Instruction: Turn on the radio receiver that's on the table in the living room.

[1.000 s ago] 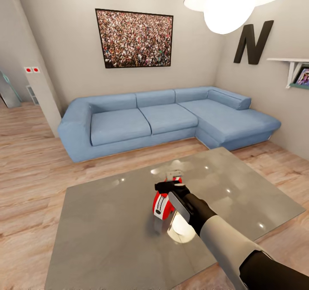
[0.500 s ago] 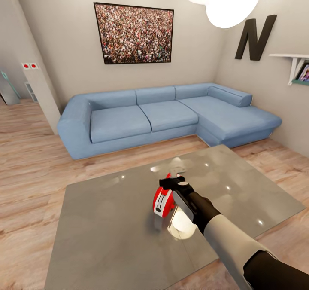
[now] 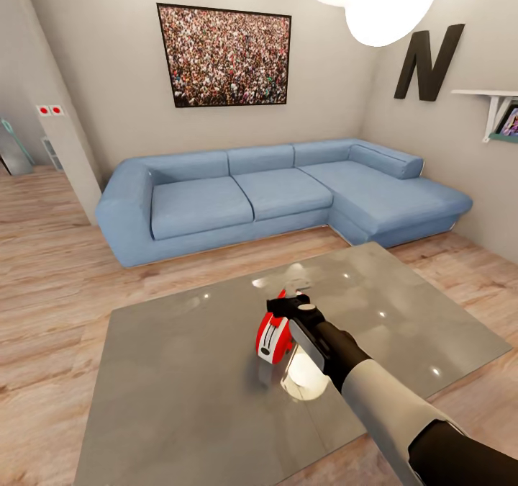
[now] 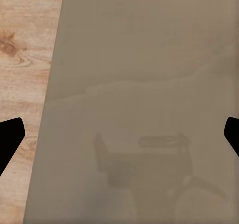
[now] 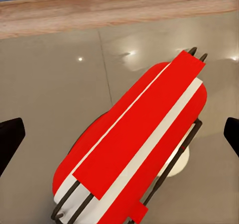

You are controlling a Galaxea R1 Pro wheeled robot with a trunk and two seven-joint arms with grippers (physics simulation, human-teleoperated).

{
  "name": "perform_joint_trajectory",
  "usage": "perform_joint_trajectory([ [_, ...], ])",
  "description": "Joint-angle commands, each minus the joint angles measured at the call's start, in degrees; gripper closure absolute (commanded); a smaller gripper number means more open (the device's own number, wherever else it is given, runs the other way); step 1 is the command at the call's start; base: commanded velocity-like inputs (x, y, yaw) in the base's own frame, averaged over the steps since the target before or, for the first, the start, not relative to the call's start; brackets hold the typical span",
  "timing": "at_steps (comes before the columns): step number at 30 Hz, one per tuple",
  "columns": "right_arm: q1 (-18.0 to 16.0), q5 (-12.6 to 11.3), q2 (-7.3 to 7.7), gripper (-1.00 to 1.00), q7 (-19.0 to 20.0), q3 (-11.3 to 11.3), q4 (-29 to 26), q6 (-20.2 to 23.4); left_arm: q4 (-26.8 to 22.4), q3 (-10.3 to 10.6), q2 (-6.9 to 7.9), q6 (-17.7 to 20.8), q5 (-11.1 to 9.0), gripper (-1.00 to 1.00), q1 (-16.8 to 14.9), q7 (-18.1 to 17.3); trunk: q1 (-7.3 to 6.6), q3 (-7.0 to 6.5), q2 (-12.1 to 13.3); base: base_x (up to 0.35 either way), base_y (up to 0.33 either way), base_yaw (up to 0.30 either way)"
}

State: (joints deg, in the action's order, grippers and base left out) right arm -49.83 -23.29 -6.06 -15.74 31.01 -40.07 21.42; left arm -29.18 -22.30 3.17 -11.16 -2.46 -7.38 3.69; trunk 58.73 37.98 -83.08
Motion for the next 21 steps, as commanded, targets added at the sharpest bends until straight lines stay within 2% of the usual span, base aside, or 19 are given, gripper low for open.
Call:
perform_joint_trajectory([
  [1, 0.0, 0.0, 0.0, -1.0, -0.04, -0.03, 0.0, 0.01, 0.0, 0.02, 0.01, 0.0, 0.0, -1.0, 0.0, 0.0, 0.0, 0.0, 0.0, 0.0, 0.0, 0.0],
  [7, 0.0, -0.03, 0.0, -1.0, 0.08, -0.14, -0.01, 0.03, 0.0, 0.04, 0.03, 0.0, 0.01, -1.0, 0.0, 0.0, 0.0, 0.0, 0.0, 0.0, 0.0, 0.0],
  [13, 0.0, -0.01, 0.0, -1.0, 0.1, -0.16, -0.01, 0.06, 0.0, 0.0, 0.15, 0.14, 0.07, -1.0, 0.0, 0.08, 0.0, 0.0, 0.0, 0.141, -0.042, 0.0],
  [21, 0.0, -0.01, 0.0, -1.0, 0.12, -0.16, -0.01, 0.05, 0.0, -0.02, 0.17, 0.09, 0.07, -1.0, 0.0, 0.09, 0.0, 0.0, 0.0, 0.021, -0.007, 0.0],
])
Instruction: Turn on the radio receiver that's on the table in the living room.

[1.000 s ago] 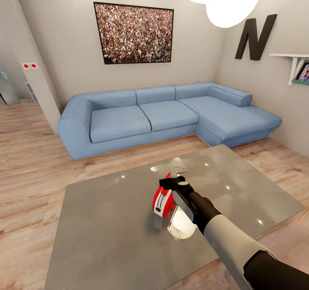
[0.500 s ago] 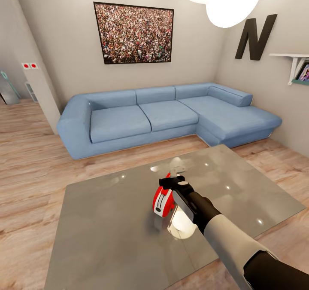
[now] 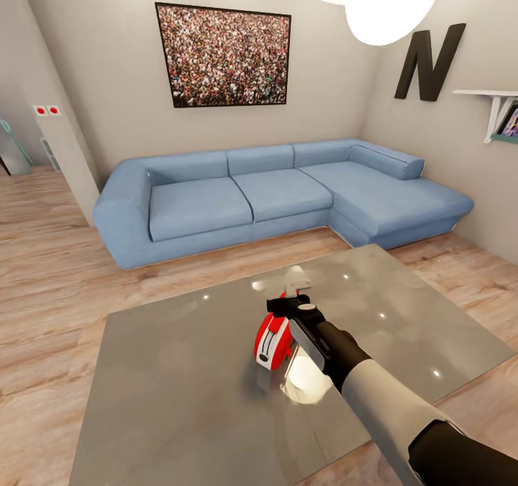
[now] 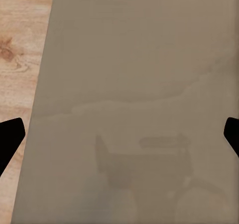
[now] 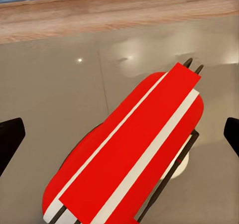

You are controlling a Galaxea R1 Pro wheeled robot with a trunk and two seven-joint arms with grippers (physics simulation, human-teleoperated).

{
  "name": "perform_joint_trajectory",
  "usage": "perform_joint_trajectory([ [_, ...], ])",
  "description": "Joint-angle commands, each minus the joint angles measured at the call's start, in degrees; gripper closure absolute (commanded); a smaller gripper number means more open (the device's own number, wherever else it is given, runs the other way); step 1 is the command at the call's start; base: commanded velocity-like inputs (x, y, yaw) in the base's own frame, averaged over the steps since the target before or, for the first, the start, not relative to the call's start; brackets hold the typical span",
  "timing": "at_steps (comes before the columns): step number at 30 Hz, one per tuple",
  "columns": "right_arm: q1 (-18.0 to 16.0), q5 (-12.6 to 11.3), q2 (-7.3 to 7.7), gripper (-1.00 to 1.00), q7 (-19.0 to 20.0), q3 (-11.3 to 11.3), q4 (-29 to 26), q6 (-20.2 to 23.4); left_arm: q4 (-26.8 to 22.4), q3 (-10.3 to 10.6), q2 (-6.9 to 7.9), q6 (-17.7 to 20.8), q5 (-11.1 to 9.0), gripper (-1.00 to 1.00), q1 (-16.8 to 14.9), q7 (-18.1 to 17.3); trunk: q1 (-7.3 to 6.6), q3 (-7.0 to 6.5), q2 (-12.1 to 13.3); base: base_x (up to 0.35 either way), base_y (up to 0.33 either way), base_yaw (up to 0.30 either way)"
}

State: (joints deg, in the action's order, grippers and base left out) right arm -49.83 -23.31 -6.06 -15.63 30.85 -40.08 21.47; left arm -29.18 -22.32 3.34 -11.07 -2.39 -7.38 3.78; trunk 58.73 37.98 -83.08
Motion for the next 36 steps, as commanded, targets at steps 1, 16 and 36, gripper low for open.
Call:
perform_joint_trajectory([
  [1, 0.0, -0.01, 0.0, -1.0, -0.01, 0.0, 0.0, 0.0, 0.0, 0.0, 0.0, 0.0, -0.01, -1.0, 0.0, 0.0, 0.0, 0.0, 0.0, 0.001, 0.0, 0.0],
  [16, 0.0, -0.03, -0.01, -1.0, 0.17, 0.07, 0.01, -0.01, -0.02, 0.0, 0.0, 0.0, 0.01, -1.0, 0.0, 0.0, 0.0, 0.0, 0.0, 0.0, 0.0, 0.0],
  [36, 0.0, -0.07, 0.0, -1.0, 0.25, 0.0, 0.08, 0.15, 0.0, 0.0, 0.09, 0.0, 0.01, -1.0, 0.0, 0.0, 0.0, 1.29, 0.0, 0.0, 0.0, 0.0],
])
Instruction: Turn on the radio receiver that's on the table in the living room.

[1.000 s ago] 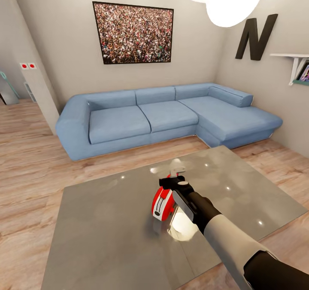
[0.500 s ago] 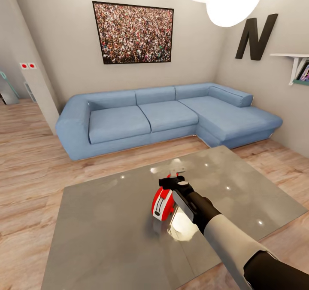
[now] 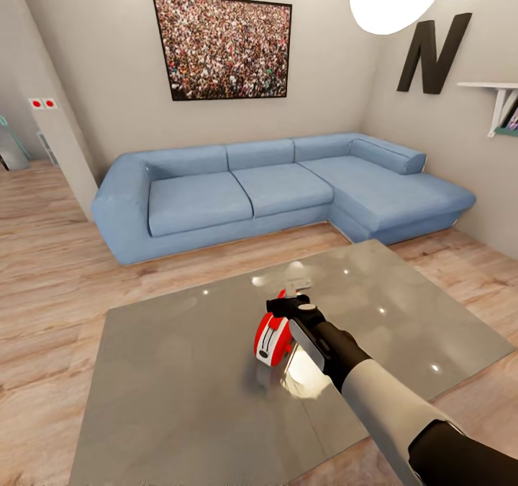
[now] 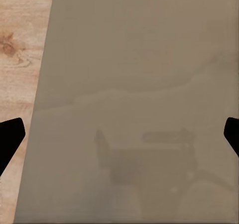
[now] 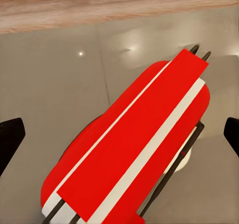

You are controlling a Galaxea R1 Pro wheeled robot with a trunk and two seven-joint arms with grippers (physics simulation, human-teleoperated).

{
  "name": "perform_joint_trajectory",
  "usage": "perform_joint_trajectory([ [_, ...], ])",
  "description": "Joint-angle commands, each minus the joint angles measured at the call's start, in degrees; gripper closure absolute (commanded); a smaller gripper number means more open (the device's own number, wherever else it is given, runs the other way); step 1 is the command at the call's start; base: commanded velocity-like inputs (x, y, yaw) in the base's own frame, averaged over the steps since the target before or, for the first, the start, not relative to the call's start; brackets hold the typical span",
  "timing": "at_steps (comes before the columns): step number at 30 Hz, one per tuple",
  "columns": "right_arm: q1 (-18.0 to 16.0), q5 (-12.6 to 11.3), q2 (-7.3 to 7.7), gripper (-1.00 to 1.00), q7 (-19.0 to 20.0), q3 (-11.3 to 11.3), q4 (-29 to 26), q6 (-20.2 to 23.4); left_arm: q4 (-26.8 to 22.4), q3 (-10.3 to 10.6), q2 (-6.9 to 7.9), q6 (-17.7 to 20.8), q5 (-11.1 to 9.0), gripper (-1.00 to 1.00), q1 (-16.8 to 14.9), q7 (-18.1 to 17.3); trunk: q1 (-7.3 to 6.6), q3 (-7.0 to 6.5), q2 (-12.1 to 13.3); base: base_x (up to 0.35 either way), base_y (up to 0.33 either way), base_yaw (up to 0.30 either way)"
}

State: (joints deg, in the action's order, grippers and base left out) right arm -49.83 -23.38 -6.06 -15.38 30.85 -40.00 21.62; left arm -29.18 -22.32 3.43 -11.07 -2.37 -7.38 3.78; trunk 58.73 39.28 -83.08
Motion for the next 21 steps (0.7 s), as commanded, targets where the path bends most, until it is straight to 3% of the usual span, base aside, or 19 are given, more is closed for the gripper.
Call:
perform_joint_trajectory([
  [1, 0.0, 0.0, 0.0, -1.0, 0.0, 0.0, 0.0, 0.0, 0.0, 0.0, 0.0, 0.0, 0.0, -1.0, 0.0, 0.0, 0.0, 0.1, 0.0, 0.0, 0.0, 0.0],
  [21, 0.0, -0.04, -0.01, -1.0, 0.17, 0.17, 0.14, 0.29, 0.0, 0.0, -0.09, 0.0, 0.0, -1.0, 0.0, 0.0, 0.0, 1.94, 0.0, 0.0, 0.0, 0.0],
])
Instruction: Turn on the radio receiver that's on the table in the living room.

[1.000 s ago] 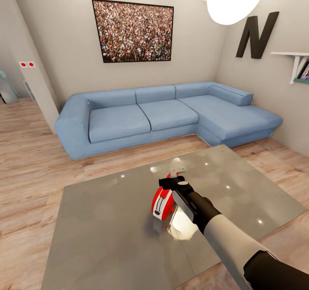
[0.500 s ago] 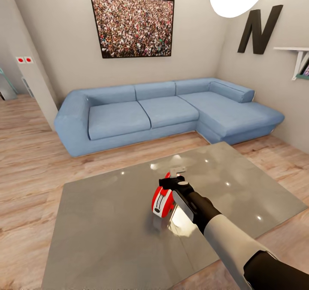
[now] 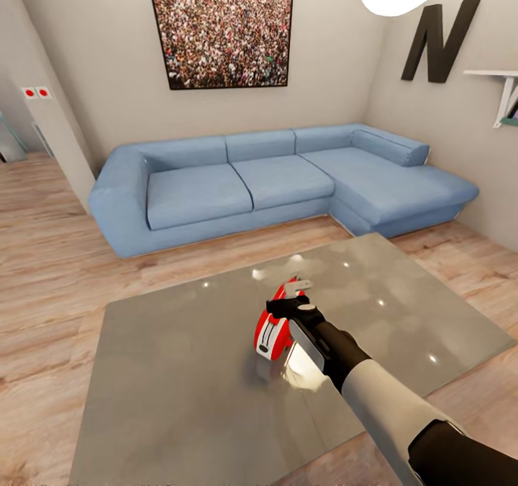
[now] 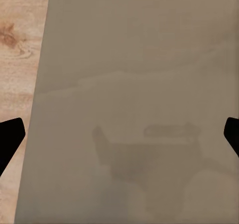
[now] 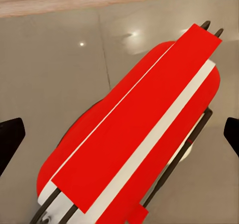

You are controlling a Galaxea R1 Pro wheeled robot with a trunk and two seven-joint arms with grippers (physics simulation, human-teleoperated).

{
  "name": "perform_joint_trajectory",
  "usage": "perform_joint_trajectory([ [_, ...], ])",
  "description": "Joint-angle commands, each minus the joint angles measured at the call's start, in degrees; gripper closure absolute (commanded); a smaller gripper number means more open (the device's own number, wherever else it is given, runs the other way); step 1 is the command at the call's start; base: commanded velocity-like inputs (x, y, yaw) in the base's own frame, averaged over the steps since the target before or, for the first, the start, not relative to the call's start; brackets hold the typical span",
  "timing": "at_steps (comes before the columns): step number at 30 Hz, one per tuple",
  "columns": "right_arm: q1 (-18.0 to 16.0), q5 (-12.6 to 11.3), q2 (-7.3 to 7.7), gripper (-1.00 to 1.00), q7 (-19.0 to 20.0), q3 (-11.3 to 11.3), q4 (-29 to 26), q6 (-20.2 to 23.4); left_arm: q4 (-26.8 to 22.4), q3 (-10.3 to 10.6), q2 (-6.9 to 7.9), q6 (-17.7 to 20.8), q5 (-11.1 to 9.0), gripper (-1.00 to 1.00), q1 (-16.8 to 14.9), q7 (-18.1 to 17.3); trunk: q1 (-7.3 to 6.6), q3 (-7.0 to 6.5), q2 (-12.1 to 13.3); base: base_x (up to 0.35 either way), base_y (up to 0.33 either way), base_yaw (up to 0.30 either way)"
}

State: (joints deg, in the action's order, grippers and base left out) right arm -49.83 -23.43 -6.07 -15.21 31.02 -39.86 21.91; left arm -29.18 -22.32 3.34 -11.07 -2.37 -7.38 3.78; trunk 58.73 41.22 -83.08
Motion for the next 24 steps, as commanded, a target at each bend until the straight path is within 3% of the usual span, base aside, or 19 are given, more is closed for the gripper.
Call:
perform_joint_trajectory([
  [1, 0.0, 0.02, 0.0, -1.0, 0.0, 0.05, -0.02, -0.01, -0.02, 0.0, 0.0, 0.0, 0.0, -1.0, 0.0, 0.0, 0.0, 0.1, 0.0, 0.0, 0.0, 0.0],
  [24, 0.0, 0.05, 0.01, -1.0, 0.0, 0.34, -0.04, -0.2, -0.01, 0.01, -0.03, 0.0, 0.0, -1.0, 0.0, 0.0, 0.0, 2.22, 0.0, 0.0, 0.0, 0.0],
])
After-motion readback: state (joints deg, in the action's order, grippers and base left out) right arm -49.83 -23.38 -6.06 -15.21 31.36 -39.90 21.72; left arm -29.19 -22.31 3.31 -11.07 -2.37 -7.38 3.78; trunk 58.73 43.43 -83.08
